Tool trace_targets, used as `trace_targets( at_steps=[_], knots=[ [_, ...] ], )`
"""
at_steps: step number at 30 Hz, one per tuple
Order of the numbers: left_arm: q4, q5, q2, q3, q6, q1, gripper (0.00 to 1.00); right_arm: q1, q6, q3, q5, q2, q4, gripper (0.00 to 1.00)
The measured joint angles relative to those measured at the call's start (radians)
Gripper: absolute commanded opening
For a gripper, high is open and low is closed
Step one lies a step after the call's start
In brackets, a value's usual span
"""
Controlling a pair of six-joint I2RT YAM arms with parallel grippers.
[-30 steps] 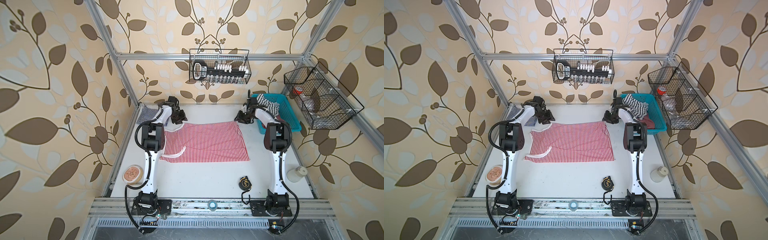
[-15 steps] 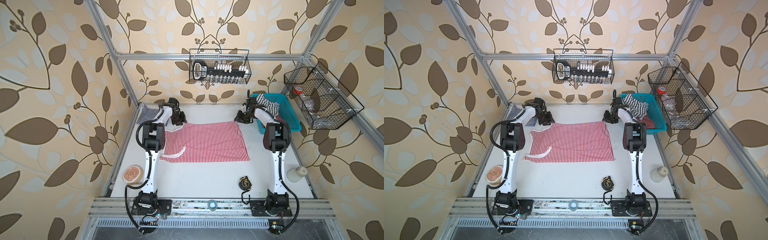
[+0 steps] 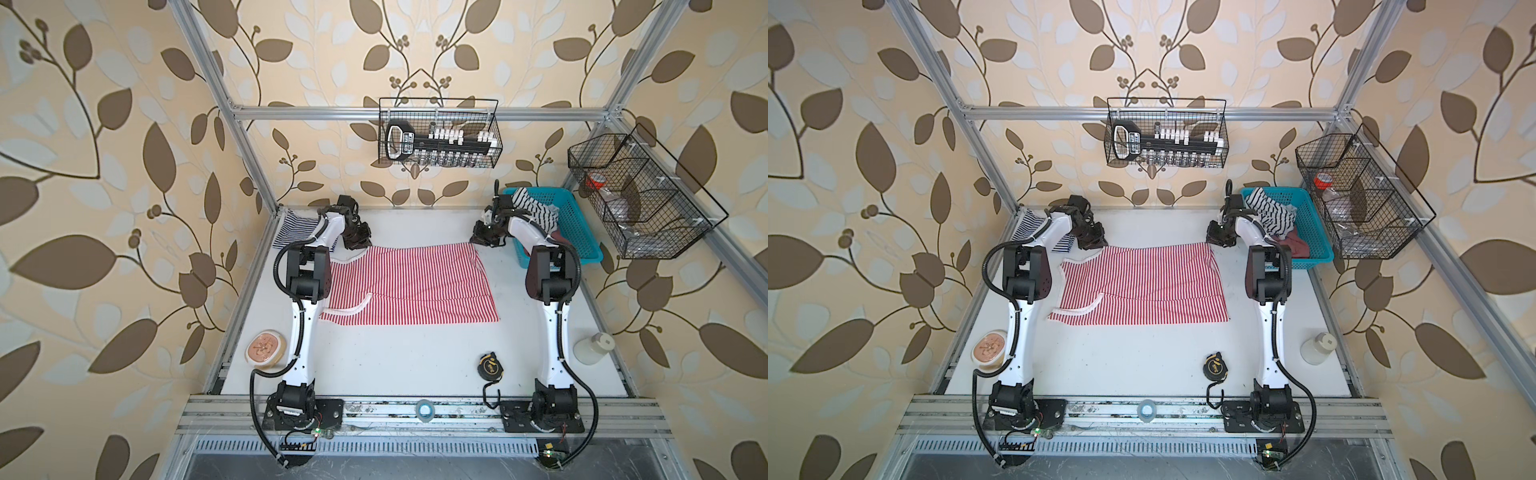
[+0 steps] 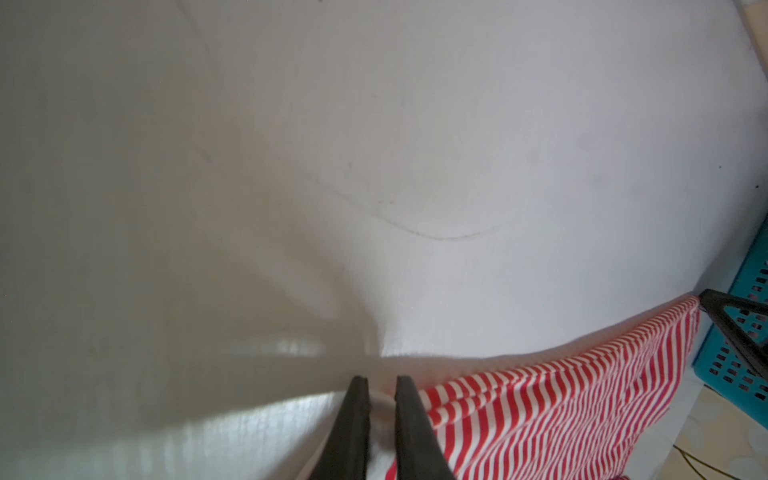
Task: Fold and stack the tank tops
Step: 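Grasp the folded tank top's far edge with both grippers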
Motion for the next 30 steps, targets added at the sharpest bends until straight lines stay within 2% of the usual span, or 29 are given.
trace_targets(
  at_steps=[4, 6, 16, 23, 30],
  knots=[
    [0.0, 0.0, 0.0, 0.0, -0.001, 0.0, 0.04, 0.0, 0.002, 0.0, -0.003, 0.002, 0.0, 0.0],
    [0.0, 0.001, 0.0, 0.001, -0.002, 0.0, 0.0, -0.001, 0.004, 0.0, -0.005, 0.002, 0.001, 0.0],
    [0.0, 0.001, 0.0, 0.001, 0.0, 0.0, 0.0, -0.006, 0.004, -0.045, -0.024, -0.013, 0.045, 0.0],
    [0.002, 0.001, -0.001, 0.001, 0.0, 0.0, 0.0, -0.01, 0.005, -0.172, -0.051, -0.117, 0.101, 0.0],
    [0.004, 0.002, -0.03, -0.021, 0.001, 0.0, 0.0, -0.011, 0.007, -0.222, -0.064, -0.22, 0.146, 0.0]
  ],
)
